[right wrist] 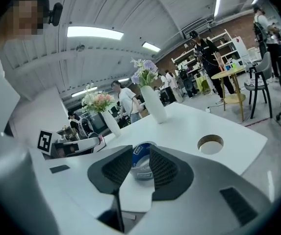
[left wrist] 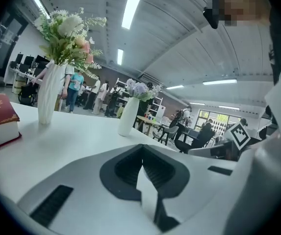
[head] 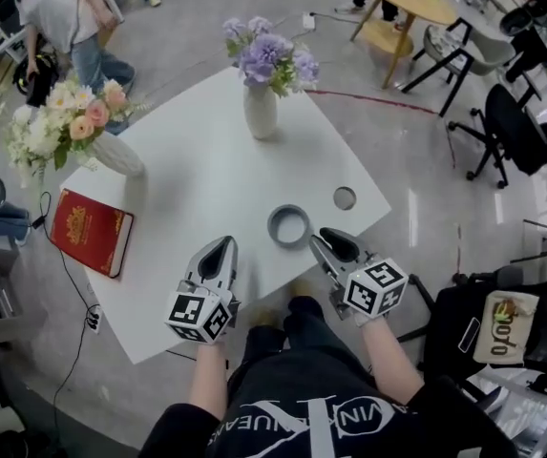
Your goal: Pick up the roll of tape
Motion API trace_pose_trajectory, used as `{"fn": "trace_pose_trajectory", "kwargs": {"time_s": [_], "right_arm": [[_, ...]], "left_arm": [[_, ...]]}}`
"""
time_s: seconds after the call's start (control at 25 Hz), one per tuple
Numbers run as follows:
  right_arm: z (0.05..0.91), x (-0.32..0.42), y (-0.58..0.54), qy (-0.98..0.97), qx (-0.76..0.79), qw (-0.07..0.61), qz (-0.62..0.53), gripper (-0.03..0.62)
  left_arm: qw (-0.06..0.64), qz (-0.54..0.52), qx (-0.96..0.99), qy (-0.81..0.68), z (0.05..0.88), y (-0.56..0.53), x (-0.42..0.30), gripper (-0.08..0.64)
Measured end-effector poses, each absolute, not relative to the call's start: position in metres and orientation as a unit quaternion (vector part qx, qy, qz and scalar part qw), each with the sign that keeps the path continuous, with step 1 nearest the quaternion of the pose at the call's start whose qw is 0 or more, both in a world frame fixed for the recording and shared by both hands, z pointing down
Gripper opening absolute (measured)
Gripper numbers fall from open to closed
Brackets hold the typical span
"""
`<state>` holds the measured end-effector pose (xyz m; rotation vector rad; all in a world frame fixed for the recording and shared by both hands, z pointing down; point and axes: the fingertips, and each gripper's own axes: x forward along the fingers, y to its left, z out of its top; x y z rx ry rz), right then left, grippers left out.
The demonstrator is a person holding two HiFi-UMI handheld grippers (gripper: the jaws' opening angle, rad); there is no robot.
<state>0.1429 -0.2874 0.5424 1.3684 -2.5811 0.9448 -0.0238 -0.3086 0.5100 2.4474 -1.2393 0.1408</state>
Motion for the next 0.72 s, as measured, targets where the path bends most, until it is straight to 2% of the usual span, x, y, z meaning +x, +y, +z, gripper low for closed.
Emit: {"fn": "trace_pose_trajectory", "kwargs": {"time_s": [0.24, 0.56, 0.72], "right_arm": [[0.556, 0.134, -0.313, -0.840, 0.434, 0.068, 0.317, 0.123], [0.576, 0.127, -0.341, -0.841, 0.426, 0.178, 0.283, 0.124], [0.583, 0.120, -0.350, -0.846, 0.404, 0.208, 0.279, 0.124]], "left_arm": [[0.202, 0.067, 0.869, -0.447, 0.525, -0.316, -0.020, 0.000], [0.209, 0.090, 0.864, -0.449, 0.542, -0.321, -0.014, 0.000], [0.207, 0.098, 0.866, -0.444, 0.546, -0.322, -0.007, 0.000]]}}
